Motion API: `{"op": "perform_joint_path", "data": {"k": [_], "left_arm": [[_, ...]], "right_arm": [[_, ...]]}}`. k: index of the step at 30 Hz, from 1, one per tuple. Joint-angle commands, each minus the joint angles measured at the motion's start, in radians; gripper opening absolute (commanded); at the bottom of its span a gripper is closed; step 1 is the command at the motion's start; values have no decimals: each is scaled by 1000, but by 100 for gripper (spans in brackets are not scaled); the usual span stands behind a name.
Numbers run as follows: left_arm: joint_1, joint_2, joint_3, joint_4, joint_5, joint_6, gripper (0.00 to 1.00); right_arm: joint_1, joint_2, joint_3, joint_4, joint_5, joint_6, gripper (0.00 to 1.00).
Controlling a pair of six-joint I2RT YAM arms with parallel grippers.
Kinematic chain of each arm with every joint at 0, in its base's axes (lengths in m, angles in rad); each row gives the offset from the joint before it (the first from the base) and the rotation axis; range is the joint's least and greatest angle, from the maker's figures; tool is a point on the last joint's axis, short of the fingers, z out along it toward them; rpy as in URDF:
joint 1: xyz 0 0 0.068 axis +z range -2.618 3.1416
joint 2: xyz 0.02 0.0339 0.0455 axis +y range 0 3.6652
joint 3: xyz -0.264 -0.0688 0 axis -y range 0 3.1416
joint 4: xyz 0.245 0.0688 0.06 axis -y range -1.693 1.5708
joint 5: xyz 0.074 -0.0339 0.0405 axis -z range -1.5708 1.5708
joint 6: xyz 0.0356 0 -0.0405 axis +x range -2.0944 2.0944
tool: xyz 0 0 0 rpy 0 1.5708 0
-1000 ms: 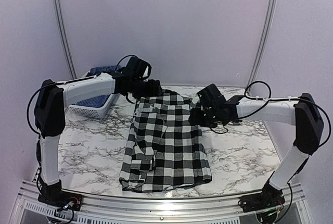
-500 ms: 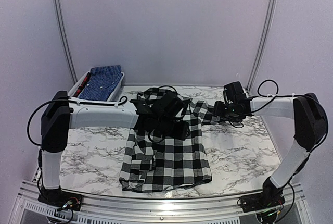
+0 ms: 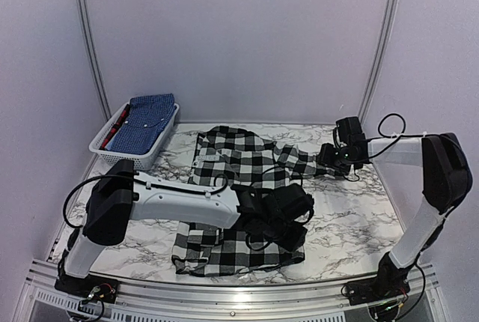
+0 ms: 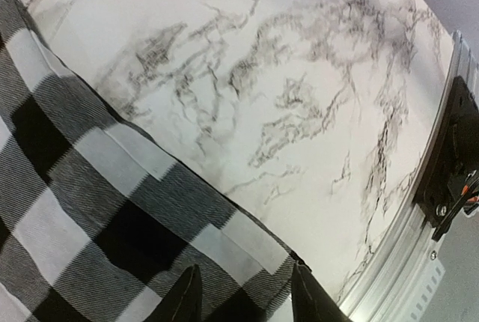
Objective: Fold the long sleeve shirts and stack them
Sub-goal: Pick up the 1/3-folded shirt from the center of the board.
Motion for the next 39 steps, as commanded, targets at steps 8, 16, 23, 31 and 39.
{"op": "perform_joint_path", "data": {"k": [8,16,23,31,39], "left_arm": [[-72,129,125,-149,-142,-12,44],[-96,179,228,-198,-235,25,46],[-100,227,290,-226,-208,25,41],[-100,250,304,-233,-185,32,34],[-102,267,312,-234,-136,44,37]], "right_arm": [[2,-87,-47,23,-14,-2,61],[3,-97,-38,10,-14,-14,61],[2,-82,-24,9,-22,-20,61],[3,-76,-28,16,-23,-21,61],[1,-61,-33,24,-25,-17,61]]}}
